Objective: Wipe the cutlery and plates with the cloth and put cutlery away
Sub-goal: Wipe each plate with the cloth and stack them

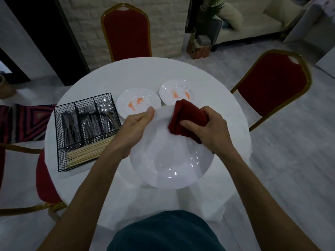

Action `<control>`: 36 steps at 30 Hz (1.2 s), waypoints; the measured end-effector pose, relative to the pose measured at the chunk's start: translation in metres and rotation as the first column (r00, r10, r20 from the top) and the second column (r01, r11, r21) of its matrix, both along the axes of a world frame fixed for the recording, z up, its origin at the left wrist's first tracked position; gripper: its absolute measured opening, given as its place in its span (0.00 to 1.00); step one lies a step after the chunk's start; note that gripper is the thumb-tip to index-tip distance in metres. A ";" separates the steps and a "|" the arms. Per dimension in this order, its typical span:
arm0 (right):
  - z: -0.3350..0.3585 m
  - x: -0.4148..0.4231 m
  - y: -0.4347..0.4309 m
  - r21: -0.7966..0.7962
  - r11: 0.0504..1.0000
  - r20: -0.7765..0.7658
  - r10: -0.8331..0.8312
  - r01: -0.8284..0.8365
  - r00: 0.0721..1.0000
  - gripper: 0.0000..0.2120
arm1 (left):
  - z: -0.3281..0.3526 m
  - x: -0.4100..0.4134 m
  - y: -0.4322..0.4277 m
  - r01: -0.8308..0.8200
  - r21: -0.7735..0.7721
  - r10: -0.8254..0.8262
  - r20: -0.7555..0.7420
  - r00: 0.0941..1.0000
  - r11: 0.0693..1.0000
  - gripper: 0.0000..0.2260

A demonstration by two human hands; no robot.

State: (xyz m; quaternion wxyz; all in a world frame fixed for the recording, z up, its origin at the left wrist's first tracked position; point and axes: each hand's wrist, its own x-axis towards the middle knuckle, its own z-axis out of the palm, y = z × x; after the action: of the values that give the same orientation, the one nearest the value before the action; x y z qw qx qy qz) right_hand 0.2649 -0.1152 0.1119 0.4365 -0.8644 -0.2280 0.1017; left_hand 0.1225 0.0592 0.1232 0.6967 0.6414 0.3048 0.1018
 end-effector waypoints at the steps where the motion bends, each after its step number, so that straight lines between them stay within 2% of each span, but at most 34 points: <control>1: -0.006 -0.004 0.000 0.047 0.996 -0.020 -0.079 0.080 0.997 0.20 | 0.002 0.000 0.002 -0.083 -0.047 0.084 0.025 0.996 0.995 0.17; 4: -0.030 -0.022 0.001 0.099 0.965 -0.019 -0.243 0.244 0.970 0.22 | -0.003 -0.001 0.009 -0.318 -0.146 0.326 0.034 0.945 0.937 0.18; 7: -0.047 -0.036 0.002 -0.015 0.983 0.178 -0.178 0.184 0.968 0.36 | -0.014 -0.006 0.009 -0.422 -0.191 0.430 0.004 0.903 0.886 0.18; 9: -0.051 -0.042 0.005 -0.107 0.984 0.294 -0.106 0.142 0.950 0.40 | -0.018 -0.011 0.008 -0.450 -0.232 0.463 0.001 0.886 0.863 0.17; 12: -0.053 -0.056 0.005 -0.220 0.971 0.420 0.008 0.093 0.907 0.36 | -0.021 -0.015 0.010 -0.515 -0.274 0.530 -0.024 0.848 0.812 0.17; 15: -0.058 -0.078 0.001 -0.247 0.968 0.533 0.104 0.037 0.840 0.26 | -0.019 -0.019 0.019 -0.597 -0.303 0.612 -0.054 0.789 0.743 0.19; 18: -0.063 -0.109 0.005 -0.277 0.955 0.545 0.243 -0.102 0.802 0.20 | -0.013 -0.018 0.024 -0.613 -0.316 0.636 -0.039 0.771 0.724 0.21; 21: -0.065 -0.137 0.020 -0.271 0.929 0.511 0.360 -0.250 0.781 0.18 | -0.015 -0.014 0.017 -0.576 -0.323 0.597 -0.041 0.801 0.751 0.30; 26: -0.055 -0.127 0.054 -0.214 0.903 0.410 0.430 -0.373 0.805 0.19 | -0.023 -0.012 -0.008 -0.501 -0.286 0.508 -0.054 0.860 0.817 0.21; 29: -0.060 -0.099 0.062 -0.274 0.908 0.413 0.408 -0.316 0.814 0.22 | -0.025 -0.013 -0.018 -0.456 -0.268 0.459 -0.057 0.887 0.848 0.19; 32: -0.064 -0.076 0.060 -0.360 0.923 0.501 0.312 -0.133 0.807 0.24 | -0.020 -0.021 -0.017 -0.455 -0.232 0.450 -0.079 0.890 0.859 0.23; 36: -0.066 -0.063 0.034 -0.295 0.955 0.611 0.177 0.014 0.772 0.16 | -0.008 -0.030 0.003 -0.479 -0.225 0.465 -0.115 0.878 0.848 0.18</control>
State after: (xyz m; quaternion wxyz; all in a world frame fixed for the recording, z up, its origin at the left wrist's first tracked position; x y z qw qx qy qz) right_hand 0.2024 -0.0811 0.0462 0.2017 -0.8906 -0.3815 -0.1433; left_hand 0.0923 0.0618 0.1149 0.7157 0.4577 0.4826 0.2130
